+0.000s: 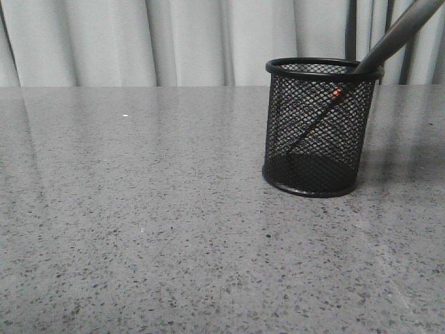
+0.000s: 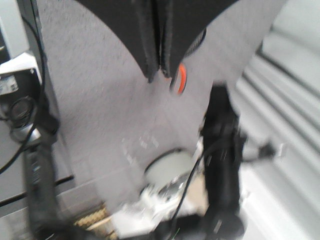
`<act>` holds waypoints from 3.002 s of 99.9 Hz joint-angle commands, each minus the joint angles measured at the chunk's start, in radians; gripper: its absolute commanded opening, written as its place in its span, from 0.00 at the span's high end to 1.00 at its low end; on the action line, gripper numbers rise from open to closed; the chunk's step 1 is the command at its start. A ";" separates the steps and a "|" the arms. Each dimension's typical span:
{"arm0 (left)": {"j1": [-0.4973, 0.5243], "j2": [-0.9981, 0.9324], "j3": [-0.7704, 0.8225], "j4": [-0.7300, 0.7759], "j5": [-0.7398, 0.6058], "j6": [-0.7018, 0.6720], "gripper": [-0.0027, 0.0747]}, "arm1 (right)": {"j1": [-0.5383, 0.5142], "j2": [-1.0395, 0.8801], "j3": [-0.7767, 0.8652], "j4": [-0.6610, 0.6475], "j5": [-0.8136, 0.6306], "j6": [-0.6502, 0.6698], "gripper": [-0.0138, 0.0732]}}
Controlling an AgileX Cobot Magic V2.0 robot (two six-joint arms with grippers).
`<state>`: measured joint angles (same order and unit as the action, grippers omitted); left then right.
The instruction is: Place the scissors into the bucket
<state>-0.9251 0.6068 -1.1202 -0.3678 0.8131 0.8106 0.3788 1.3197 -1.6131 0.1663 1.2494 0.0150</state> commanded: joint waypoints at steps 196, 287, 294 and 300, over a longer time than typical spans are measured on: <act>0.098 -0.612 0.908 0.494 -0.456 -0.783 0.99 | -0.006 -1.260 1.094 -0.101 -0.694 -0.131 0.91; 0.772 -0.640 1.169 0.382 -0.534 -0.748 0.99 | -0.006 -1.260 1.094 -0.101 -0.694 -0.131 0.91; 0.772 -0.640 1.169 0.382 -0.534 -0.748 0.99 | -0.006 -1.260 1.094 -0.101 -0.694 -0.131 0.91; 0.772 -0.640 1.169 0.382 -0.534 -0.748 0.99 | -0.006 -1.260 1.094 -0.101 -0.694 -0.131 0.91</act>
<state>-0.1541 -0.0056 0.0044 0.0248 0.3304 0.0643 0.3763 0.0356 -0.4936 0.0737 0.6392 -0.1086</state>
